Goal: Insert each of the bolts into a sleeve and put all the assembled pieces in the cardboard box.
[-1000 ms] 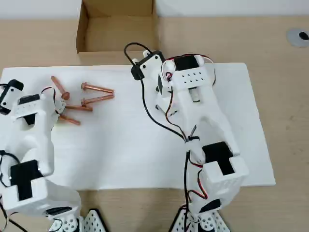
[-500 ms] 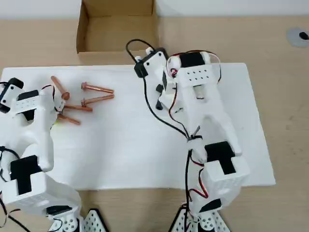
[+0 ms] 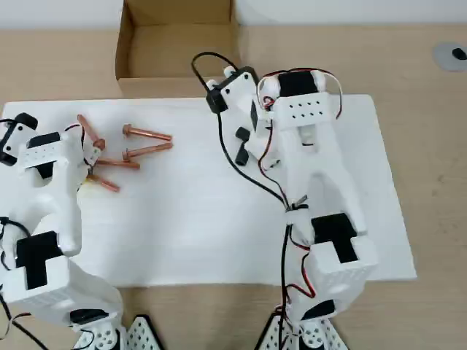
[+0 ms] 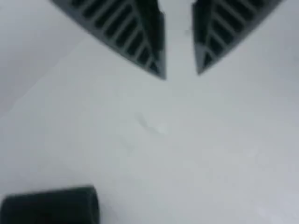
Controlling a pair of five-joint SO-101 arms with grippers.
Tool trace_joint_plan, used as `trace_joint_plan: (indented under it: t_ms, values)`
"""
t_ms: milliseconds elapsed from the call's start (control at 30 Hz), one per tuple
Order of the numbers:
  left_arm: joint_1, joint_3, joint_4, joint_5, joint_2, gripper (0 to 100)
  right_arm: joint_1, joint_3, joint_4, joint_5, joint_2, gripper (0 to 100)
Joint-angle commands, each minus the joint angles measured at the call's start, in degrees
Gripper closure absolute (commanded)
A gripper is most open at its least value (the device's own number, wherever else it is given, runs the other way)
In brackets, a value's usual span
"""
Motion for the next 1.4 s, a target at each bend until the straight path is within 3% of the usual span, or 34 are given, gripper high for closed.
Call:
trace_joint_plan:
  t_ms: [0,133,300,600,800,1033,1267,1367]
  values:
    - [-0.7,0.3,0.9,0.2,0.7,99,2.2,-3.1,0.8,0.8,-0.6,92.2]
    - [-0.2,-0.5,2.6,-0.2,0.0,99,2.9,-3.0,0.8,0.8,-0.6,92.2]
    - [2.9,-3.5,7.9,-7.3,-5.3,99,2.7,-3.2,1.4,0.7,-0.7,92.2]
    - [9.1,5.9,7.5,-17.6,-33.8,99,2.9,-2.9,1.8,0.6,-0.8,92.4]
    - [9.1,24.2,2.4,-23.2,-57.5,99,6.3,2.9,1.8,-0.2,-0.9,92.4]
    - [9.7,49.8,-11.6,-35.3,-87.5,99,16.0,13.2,-8.3,-17.7,-12.7,92.4]
    - [12.4,63.0,-15.0,-36.2,-109.6,99,13.2,41.5,-19.2,-19.8,-26.9,92.2]
    - [15.7,65.4,-15.1,-36.3,-111.5,99,14.7,43.6,-23.1,-19.4,-31.6,92.1]
